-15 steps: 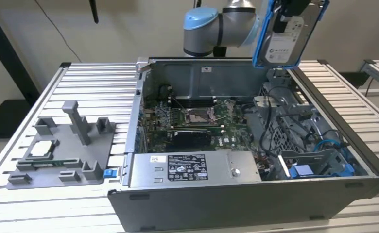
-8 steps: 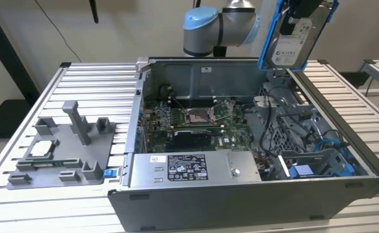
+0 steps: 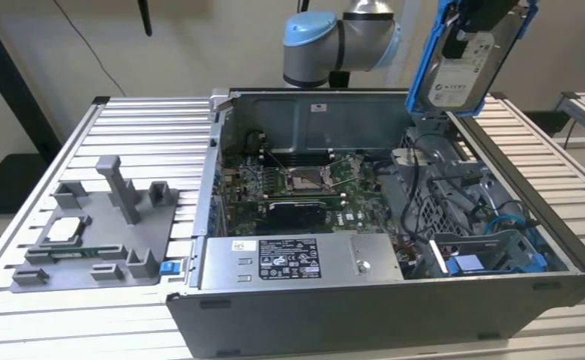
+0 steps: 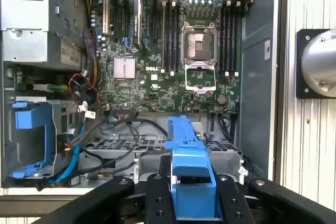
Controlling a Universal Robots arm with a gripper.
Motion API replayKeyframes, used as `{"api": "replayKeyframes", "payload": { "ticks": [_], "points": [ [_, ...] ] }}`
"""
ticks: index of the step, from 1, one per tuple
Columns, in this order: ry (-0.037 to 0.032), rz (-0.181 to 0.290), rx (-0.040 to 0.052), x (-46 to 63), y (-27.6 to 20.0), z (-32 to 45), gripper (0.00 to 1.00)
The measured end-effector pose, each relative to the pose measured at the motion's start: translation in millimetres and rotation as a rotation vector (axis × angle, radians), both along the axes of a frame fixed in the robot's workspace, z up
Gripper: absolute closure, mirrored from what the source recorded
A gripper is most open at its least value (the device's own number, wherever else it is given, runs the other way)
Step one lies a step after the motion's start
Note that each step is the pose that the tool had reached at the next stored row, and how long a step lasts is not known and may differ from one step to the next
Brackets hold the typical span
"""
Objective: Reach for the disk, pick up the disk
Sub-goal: 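Pick up the disk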
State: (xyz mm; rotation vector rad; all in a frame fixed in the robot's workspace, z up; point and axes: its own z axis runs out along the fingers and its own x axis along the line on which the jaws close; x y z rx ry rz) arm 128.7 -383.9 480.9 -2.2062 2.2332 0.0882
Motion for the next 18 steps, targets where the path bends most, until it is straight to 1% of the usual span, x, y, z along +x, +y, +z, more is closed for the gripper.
{"api": "replayKeyframes", "payload": {
  "ticks": [8,13,18],
  "points": [
    [0.0004,0.000,0.0055,1.4,-22.7,0.1,1.00],
    [0.0007,0.000,0.0062,2.7,-36.6,1.6,1.00],
    [0.0009,0.000,0.0068,3.4,-52.5,3.6,1.00]
  ]
}}
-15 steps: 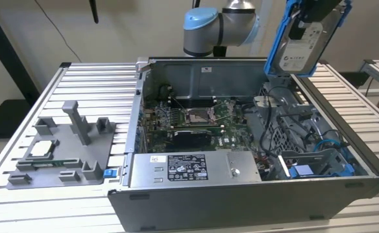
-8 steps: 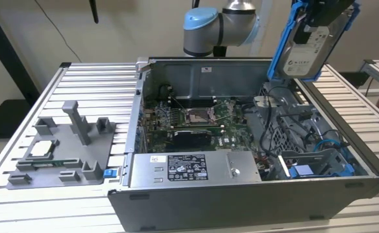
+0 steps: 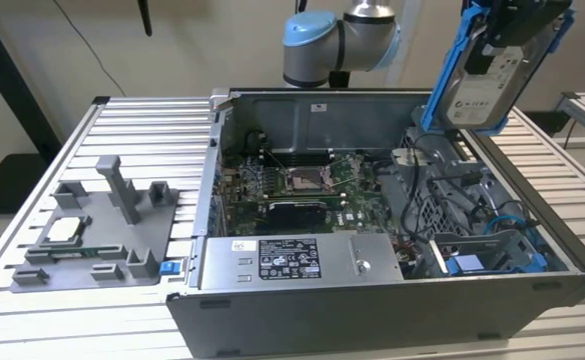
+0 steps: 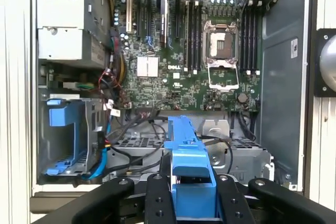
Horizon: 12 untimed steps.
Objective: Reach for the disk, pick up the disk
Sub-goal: 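Pick up the disk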
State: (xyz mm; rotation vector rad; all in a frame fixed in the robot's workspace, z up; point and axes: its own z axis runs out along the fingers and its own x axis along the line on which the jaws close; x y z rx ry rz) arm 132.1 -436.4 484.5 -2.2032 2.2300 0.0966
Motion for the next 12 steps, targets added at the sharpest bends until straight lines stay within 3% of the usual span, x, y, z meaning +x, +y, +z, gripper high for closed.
{"api": "replayKeyframes", "payload": {
  "ticks": [12],
  "points": [
    [0.0000,0.000,0.0079,-0.2,-45.8,0.9,1.00]
  ]
}}
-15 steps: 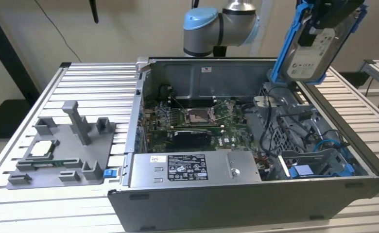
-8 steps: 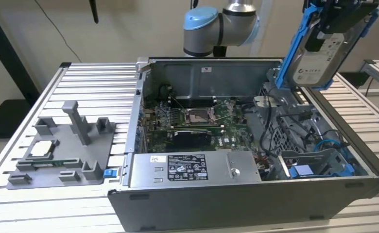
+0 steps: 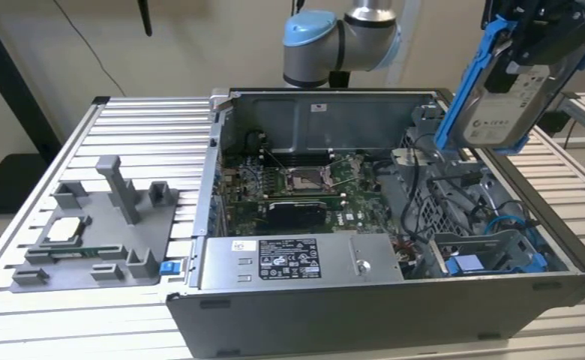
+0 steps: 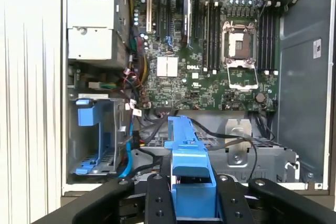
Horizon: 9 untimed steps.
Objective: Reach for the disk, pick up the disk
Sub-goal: 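Pick up the disk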
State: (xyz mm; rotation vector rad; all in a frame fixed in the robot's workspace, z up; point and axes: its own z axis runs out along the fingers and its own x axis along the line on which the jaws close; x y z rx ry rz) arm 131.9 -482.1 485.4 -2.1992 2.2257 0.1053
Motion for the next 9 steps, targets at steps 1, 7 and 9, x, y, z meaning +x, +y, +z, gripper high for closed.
{"api": "replayKeyframes", "payload": {
  "ticks": [1,7,9],
  "points": [
    [0.0000,0.000,0.0006,-0.2,-4.2,0.1,1.00],
    [0.0000,0.000,0.0020,-3.1,-28.5,0.6,1.00],
    [0.0000,0.000,0.0020,-4.4,-36.9,0.8,1.00]
  ]
}}
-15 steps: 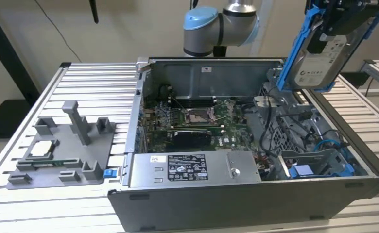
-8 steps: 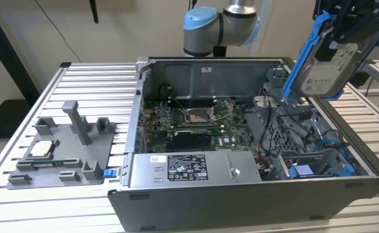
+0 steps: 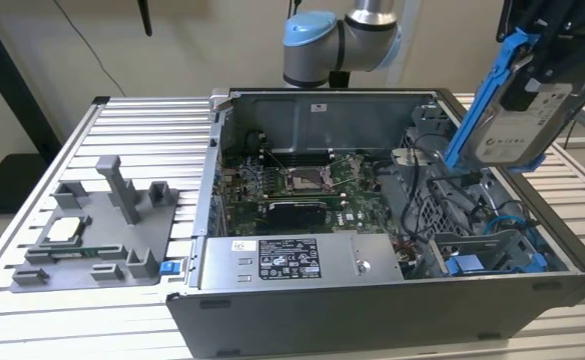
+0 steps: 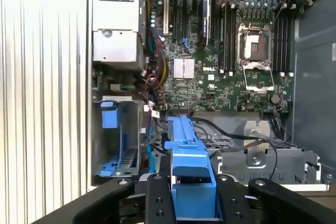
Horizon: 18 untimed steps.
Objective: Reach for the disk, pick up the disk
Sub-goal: 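Pick up the disk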
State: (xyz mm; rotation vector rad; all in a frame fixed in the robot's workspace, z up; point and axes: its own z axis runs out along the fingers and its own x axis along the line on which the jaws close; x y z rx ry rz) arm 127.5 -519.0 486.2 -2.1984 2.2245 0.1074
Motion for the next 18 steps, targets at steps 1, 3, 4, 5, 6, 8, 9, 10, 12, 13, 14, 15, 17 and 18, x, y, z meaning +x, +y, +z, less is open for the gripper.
{"api": "replayKeyframes", "payload": {
  "ticks": [1,3,4,5,6,8,9,10,12,13,14,15,17,18],
  "points": [
    [0.0000,0.000,0.0001,-0.7,-4.2,0.1,1.00],
    [0.0000,0.000,0.0001,-2.0,-12.5,0.3,1.00],
    [0.0000,0.000,0.0002,-2.5,-16.3,0.3,1.00],
    [0.0000,0.000,0.0004,-3.0,-21.0,0.4,1.00],
    [0.0000,0.000,0.0007,-3.0,-25.0,0.4,1.00],
    [0.0000,0.000,0.0016,-3.1,-33.9,0.4,1.00],
    [0.0000,0.000,0.0018,-3.1,-38.5,0.4,1.00],
    [0.0000,0.000,0.0020,-3.2,-42.6,0.1,1.00],
    [0.0000,0.000,0.0018,-3.2,-51.6,-0.8,1.00],
    [-0.0001,0.000,0.0018,-3.2,-55.7,-1.8,1.00],
    [-0.0004,0.000,0.0020,-3.1,-58.7,-3.1,1.00],
    [-0.0007,0.000,0.0016,-3.1,-61.3,-4.6,1.00],
    [-0.0012,0.000,0.0018,-3.1,-65.9,-8.4,1.00],
    [-0.0013,0.000,0.0021,-3.1,-67.1,-10.4,1.00]
  ]
}}
